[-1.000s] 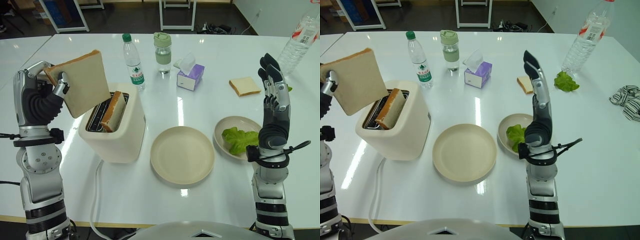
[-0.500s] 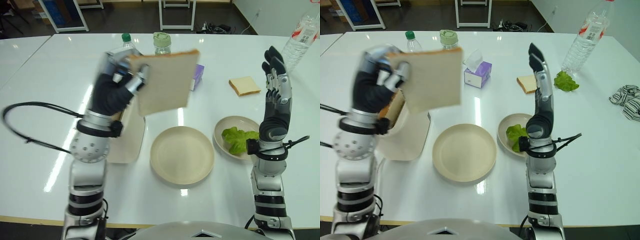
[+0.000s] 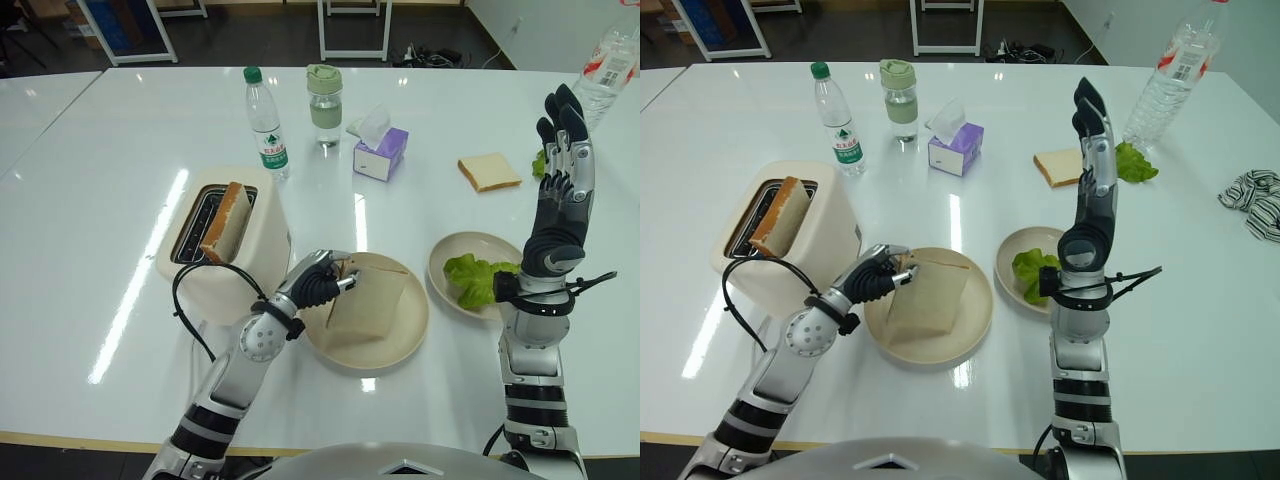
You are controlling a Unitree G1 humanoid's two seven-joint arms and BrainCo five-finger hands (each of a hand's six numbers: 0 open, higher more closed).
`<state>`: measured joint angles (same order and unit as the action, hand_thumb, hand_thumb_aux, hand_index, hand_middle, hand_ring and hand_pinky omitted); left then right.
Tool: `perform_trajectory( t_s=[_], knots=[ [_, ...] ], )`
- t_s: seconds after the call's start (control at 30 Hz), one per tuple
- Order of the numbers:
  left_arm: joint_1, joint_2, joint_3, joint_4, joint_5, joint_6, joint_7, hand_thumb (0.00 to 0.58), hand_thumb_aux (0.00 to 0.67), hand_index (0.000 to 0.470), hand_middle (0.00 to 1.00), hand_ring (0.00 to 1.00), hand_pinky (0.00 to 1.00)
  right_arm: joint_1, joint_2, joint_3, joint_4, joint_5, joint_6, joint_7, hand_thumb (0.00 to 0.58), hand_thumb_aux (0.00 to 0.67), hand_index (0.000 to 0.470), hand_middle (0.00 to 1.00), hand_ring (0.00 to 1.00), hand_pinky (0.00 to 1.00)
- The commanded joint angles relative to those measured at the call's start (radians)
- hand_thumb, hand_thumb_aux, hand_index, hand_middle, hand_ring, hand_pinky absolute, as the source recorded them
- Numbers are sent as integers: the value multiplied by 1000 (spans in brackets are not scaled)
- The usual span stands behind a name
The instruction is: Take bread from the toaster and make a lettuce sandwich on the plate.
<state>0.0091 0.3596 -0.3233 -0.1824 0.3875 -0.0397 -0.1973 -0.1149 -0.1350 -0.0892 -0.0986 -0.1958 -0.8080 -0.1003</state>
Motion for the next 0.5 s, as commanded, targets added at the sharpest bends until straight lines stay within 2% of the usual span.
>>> perform_trajectory(
  t_s=[0.03, 0.1, 0.13, 0.17, 0.33, 0.5],
  knots=[
    [17, 20, -19, 61, 34, -8, -21, 580, 670, 470, 1000, 1000, 1000, 9, 1, -8, -13, -4, 11, -1, 0, 0, 0, 0, 0, 0],
    [18, 29, -20, 67, 54, -6, -23, 580, 670, 470, 1000, 1000, 1000, 11, 1, -7, -16, -5, 13, -1, 0, 0, 0, 0, 0, 0],
    [15, 33, -19, 69, 66, -5, -20, 580, 670, 470, 98, 98, 98, 12, 1, -7, -17, -5, 14, -1, 0, 0, 0, 0, 0, 0],
    [10, 36, -14, 69, 86, -10, -3, 0, 0, 0, 0, 0, 0, 13, 1, -5, -19, -6, 15, -1, 0, 0, 0, 0, 0, 0],
    [-7, 35, 20, -24, 228, -41, 128, 0, 0, 0, 0, 0, 0, 24, -2, -4, -34, -4, 18, 4, 0, 0, 0, 0, 0, 0],
    [-66, -50, 47, -184, 315, -69, 266, 0, 0, 0, 0, 0, 0, 31, -10, -12, -41, -4, 21, 6, 0, 0, 0, 0, 0, 0]
  ],
)
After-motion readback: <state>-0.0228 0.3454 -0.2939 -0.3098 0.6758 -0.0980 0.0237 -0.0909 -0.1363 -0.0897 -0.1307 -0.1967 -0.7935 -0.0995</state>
